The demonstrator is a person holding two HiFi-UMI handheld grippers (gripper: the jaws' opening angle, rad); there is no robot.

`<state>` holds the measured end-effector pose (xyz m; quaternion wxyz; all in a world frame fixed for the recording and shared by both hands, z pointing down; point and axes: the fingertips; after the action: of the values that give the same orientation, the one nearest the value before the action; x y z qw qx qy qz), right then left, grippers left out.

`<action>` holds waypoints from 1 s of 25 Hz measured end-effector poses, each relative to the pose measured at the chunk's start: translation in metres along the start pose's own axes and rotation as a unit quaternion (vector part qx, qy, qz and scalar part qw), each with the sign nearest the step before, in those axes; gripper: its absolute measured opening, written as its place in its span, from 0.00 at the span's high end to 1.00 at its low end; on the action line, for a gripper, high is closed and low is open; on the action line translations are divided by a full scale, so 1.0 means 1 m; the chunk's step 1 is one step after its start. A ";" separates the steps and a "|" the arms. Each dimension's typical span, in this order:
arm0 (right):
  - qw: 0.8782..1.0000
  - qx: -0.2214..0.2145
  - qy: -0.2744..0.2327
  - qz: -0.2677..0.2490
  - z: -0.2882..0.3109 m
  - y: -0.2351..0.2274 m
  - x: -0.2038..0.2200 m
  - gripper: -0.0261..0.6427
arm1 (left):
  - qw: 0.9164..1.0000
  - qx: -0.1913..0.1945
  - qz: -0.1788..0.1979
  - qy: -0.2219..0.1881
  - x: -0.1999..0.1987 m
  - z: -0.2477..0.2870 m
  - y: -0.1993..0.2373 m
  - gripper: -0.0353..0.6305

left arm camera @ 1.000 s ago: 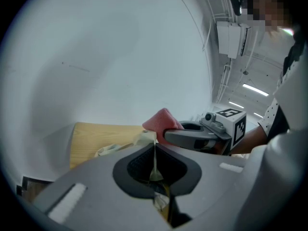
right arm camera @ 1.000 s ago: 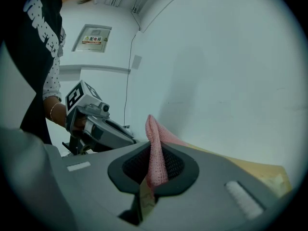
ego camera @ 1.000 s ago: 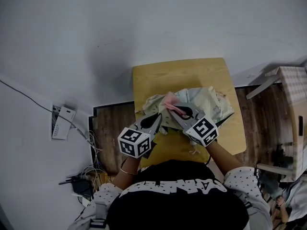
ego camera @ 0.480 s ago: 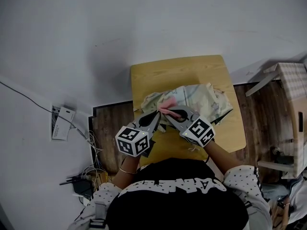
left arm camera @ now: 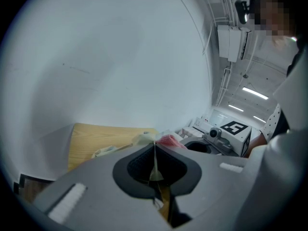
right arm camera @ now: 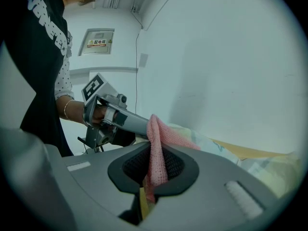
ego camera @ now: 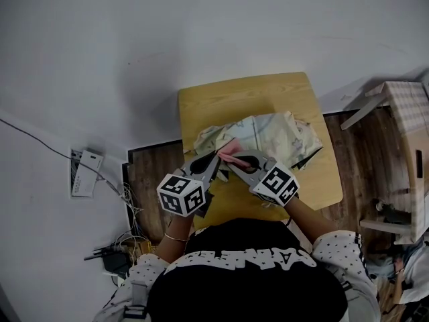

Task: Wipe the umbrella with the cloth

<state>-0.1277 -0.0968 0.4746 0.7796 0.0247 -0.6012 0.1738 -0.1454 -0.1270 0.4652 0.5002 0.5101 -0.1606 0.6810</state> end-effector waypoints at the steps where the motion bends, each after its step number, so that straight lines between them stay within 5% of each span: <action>1: 1.000 -0.001 0.000 0.000 0.000 0.001 0.001 0.91 | 1.000 -0.001 0.001 0.000 -0.001 0.000 0.000 0.94; 17: 0.999 -0.048 0.011 0.014 -0.008 0.030 0.012 0.91 | 1.000 -0.006 0.002 -0.007 -0.004 0.000 -0.002 0.94; 25: 0.999 -0.020 -0.025 0.003 -0.037 0.012 -0.004 0.91 | 1.000 -0.012 0.002 -0.008 -0.005 0.000 -0.004 0.94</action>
<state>-0.0983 -0.0773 0.4586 0.7643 0.0113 -0.6237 0.1637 -0.1425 -0.1280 0.4595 0.5035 0.5091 -0.1744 0.6759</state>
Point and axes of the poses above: the fingertips, and each gripper's own axes: z forward along the fingers, y to its left, x out of its underside, and after that the axes turned 14 degrees about -x, right-handed
